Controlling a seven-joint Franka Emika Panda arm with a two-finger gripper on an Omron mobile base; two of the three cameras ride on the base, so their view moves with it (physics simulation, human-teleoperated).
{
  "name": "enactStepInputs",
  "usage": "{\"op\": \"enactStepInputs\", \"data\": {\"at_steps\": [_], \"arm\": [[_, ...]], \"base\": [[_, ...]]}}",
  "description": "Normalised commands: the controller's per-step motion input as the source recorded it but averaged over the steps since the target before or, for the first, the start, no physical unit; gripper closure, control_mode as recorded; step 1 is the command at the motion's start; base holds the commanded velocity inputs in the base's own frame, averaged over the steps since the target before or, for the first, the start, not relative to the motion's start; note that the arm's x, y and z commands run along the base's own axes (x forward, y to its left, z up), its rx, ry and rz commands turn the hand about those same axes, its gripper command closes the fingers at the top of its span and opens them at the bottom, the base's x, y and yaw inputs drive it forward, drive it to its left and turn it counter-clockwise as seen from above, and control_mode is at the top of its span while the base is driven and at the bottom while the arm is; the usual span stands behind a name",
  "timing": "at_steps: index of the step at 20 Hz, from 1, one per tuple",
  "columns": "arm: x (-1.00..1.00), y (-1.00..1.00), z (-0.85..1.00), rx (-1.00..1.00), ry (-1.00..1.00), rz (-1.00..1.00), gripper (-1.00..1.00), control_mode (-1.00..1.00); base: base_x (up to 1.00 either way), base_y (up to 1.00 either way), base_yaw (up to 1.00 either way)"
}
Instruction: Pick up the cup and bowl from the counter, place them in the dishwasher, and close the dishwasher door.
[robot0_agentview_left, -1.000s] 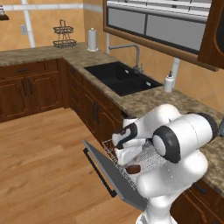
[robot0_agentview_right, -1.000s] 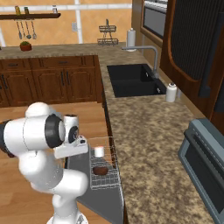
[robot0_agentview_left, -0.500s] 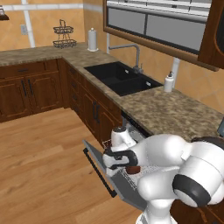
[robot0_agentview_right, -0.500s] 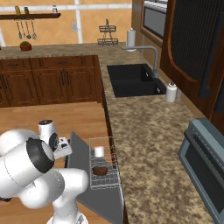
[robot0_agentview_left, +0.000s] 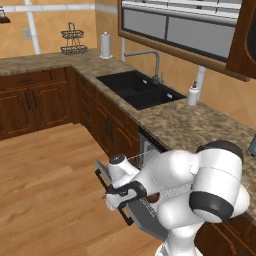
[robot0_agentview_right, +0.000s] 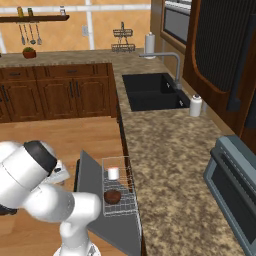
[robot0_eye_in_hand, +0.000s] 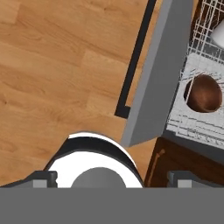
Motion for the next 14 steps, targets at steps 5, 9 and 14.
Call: {"op": "enactStepInputs", "data": {"at_steps": [5, 9, 14], "arm": [[0.17, 0.40, -0.12, -0.10, 0.02, -0.03, -1.00, -1.00], [0.31, 0.33, -0.35, -0.19, 0.00, 0.00, -1.00, -1.00], [0.23, 0.19, -0.50, -0.22, 0.00, -0.02, -1.00, -1.00]], "base": [[0.00, 0.00, 0.00], [0.00, 0.00, 0.00], [0.00, 0.00, 0.00]]}}
